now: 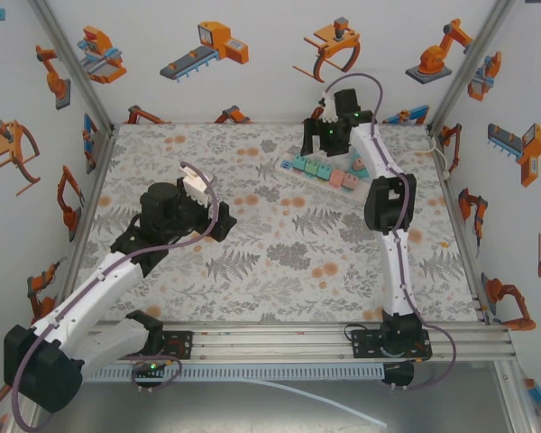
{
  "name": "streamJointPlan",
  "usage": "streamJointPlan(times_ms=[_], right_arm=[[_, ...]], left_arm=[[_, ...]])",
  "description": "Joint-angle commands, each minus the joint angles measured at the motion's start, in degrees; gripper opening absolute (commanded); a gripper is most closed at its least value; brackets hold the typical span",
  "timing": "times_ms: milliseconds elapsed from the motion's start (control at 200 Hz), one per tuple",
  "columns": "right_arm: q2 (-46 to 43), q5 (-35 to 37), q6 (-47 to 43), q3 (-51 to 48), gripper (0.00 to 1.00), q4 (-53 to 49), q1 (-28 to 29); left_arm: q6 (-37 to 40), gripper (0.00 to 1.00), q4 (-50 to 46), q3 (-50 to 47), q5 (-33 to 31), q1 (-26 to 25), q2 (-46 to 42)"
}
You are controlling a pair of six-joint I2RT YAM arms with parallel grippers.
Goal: Pull the plug off the socket
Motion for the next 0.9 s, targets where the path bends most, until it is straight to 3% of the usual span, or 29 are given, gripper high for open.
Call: streamJointPlan(times_ms=[0, 275, 501, 676, 896], right_arm=[[1.82, -7.19, -1.13, 0.08, 0.96, -6.68, 0.20], [-4.49, -12.46, 2.42, -13.95, 0.96, -6.01, 0.86], [-14.05, -15.47, 8.07, -29.87, 0.96, 3.30, 2.67], [-21.88, -18.39, 12.21, -43.49, 0.96, 13.32, 6.50], [-27.16, -18.61, 15.53, -52.00, 0.94, 18.96, 12.14]], left_arm=[[1.10, 0.97, -1.14, 0.12, -1.55, -0.35, -0.68], [-0.13, 0.97, -1.08, 0.28, -2.87, -0.41, -0.24], [-1.48, 0.97, -1.22, 0.08, -4.16, -0.51, -0.06], [-3.31, 0.97, -1.46, -0.31, -5.68, -0.59, -0.17], [-5.19, 0.97, -0.50, 0.17, -7.05, -0.55, 1.38]])
